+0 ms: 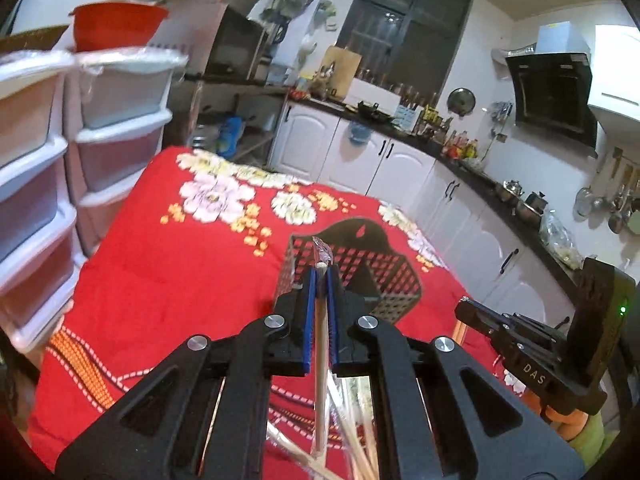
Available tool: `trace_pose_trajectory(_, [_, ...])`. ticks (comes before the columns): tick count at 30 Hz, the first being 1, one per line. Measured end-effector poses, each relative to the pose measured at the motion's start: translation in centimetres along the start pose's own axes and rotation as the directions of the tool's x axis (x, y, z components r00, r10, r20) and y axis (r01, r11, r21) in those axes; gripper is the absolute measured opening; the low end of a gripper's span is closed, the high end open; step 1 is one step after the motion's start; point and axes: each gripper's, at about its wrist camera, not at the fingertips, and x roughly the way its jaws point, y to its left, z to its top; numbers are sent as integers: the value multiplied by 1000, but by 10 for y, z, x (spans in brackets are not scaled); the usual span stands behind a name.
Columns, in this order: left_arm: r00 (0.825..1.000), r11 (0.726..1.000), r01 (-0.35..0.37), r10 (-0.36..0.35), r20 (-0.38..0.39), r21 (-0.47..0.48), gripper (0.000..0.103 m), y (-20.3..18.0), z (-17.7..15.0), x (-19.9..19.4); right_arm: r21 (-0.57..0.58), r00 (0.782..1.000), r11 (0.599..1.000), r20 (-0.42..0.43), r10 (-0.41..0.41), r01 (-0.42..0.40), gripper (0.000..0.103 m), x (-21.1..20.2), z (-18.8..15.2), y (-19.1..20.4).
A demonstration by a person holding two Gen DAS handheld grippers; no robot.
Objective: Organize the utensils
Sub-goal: 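Lift the chopsticks with both tools and lower them into the grey caddy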
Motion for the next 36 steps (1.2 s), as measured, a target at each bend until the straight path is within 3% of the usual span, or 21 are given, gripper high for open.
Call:
trace_pose_trajectory(11, [995,998,30,-35,90,58,1,-29,43,0,10,992,1000,123,-21,20,5,-24,42,-7])
trace_pose_trajectory(25, [979,993,-30,6,202,117,1,-53,96,22,30,960,998,275,-55,49,5,-23,113,-31])
trace_pose_trajectory(36, [968,989,-83,52,246,119,1,-48,100,55,25,934,993,339,-115,113,5,4,129,-43])
